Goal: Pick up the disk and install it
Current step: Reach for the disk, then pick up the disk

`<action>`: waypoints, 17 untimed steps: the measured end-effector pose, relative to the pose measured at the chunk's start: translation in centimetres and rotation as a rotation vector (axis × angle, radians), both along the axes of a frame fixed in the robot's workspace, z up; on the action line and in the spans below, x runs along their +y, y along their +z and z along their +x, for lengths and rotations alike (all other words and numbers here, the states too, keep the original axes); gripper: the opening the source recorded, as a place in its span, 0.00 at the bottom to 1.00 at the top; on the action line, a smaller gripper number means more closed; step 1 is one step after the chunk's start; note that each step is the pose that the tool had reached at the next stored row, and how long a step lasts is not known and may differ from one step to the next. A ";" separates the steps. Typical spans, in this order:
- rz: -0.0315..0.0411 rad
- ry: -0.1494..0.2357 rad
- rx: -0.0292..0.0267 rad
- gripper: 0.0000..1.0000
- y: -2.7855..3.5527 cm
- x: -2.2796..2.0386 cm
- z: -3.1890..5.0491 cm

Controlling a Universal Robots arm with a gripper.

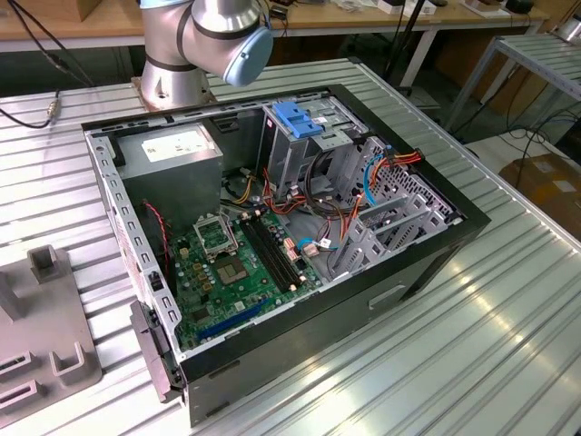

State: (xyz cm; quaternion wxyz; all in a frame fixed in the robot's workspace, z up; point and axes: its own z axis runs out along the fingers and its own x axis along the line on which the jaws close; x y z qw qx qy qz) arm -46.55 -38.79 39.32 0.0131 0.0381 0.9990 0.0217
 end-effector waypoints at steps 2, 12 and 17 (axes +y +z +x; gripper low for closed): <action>0.0000 0.000 0.0000 0.10 0.00 0.00 0.00; 0.0000 0.006 0.0000 0.10 0.00 0.00 -0.02; 0.0002 0.089 0.0000 0.10 0.00 0.00 -0.02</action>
